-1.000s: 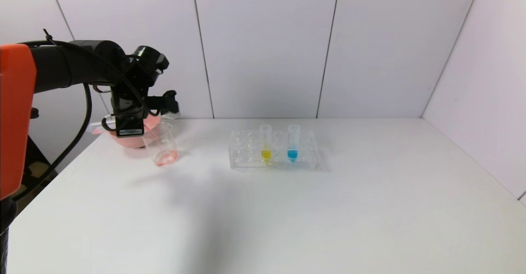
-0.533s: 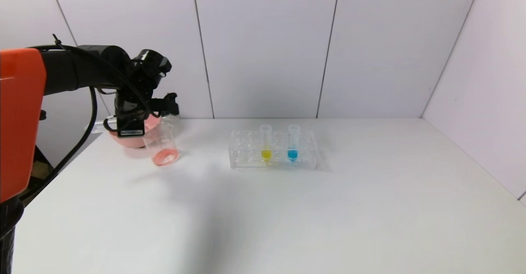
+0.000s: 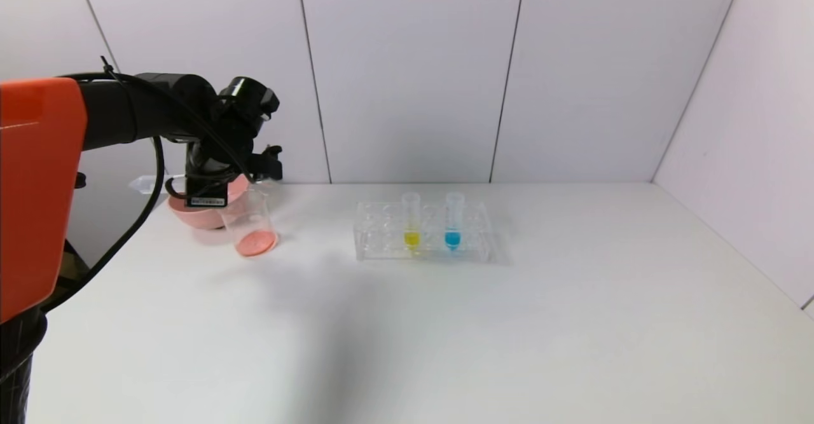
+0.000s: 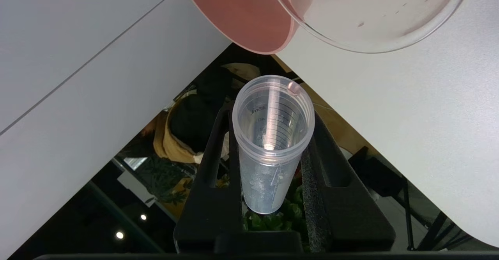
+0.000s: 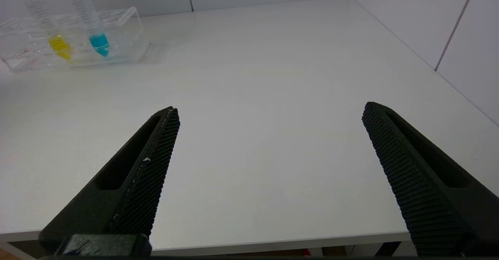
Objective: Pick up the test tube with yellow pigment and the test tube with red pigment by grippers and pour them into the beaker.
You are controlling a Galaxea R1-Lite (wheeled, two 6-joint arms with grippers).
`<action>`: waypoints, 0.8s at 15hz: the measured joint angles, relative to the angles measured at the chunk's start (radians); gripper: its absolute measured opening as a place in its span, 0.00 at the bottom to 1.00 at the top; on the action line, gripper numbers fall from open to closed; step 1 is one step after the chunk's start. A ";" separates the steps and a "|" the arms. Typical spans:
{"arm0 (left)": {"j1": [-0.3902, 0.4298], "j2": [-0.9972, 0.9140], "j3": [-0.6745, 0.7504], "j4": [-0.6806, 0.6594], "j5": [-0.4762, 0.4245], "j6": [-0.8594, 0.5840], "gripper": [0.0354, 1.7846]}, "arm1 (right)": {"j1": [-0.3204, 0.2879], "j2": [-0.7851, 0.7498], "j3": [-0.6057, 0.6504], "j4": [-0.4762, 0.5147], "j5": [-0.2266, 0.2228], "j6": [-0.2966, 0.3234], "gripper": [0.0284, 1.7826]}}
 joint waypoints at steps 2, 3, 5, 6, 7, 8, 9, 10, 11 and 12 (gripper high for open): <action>-0.002 0.003 0.000 -0.005 0.047 0.008 0.24 | 0.000 0.000 0.000 0.000 0.000 0.000 0.96; -0.004 0.004 0.000 -0.005 0.049 0.009 0.24 | 0.000 0.000 0.000 0.000 0.000 0.000 0.96; -0.009 0.005 0.000 -0.007 0.049 0.009 0.24 | 0.000 0.000 0.000 0.000 0.000 0.000 0.96; -0.009 0.005 0.000 -0.007 0.048 0.009 0.24 | 0.000 0.000 0.000 0.000 0.000 0.000 0.96; -0.009 0.004 0.000 -0.006 0.046 0.009 0.24 | 0.000 0.000 0.000 0.000 0.000 0.000 0.96; -0.009 0.002 0.000 -0.005 0.040 0.007 0.24 | 0.000 0.000 0.000 0.000 0.000 0.000 0.96; -0.009 -0.001 0.000 -0.002 0.030 0.004 0.24 | 0.000 0.000 0.000 0.000 0.000 0.000 0.96; -0.009 -0.006 0.000 0.000 0.010 -0.001 0.24 | 0.000 0.000 0.000 0.000 0.000 0.000 0.96; -0.007 -0.012 0.001 0.001 -0.027 -0.006 0.24 | 0.000 0.000 0.000 0.000 0.000 0.000 0.96; -0.002 -0.017 0.002 -0.001 -0.072 -0.013 0.24 | 0.000 0.000 0.000 0.000 0.000 0.000 0.96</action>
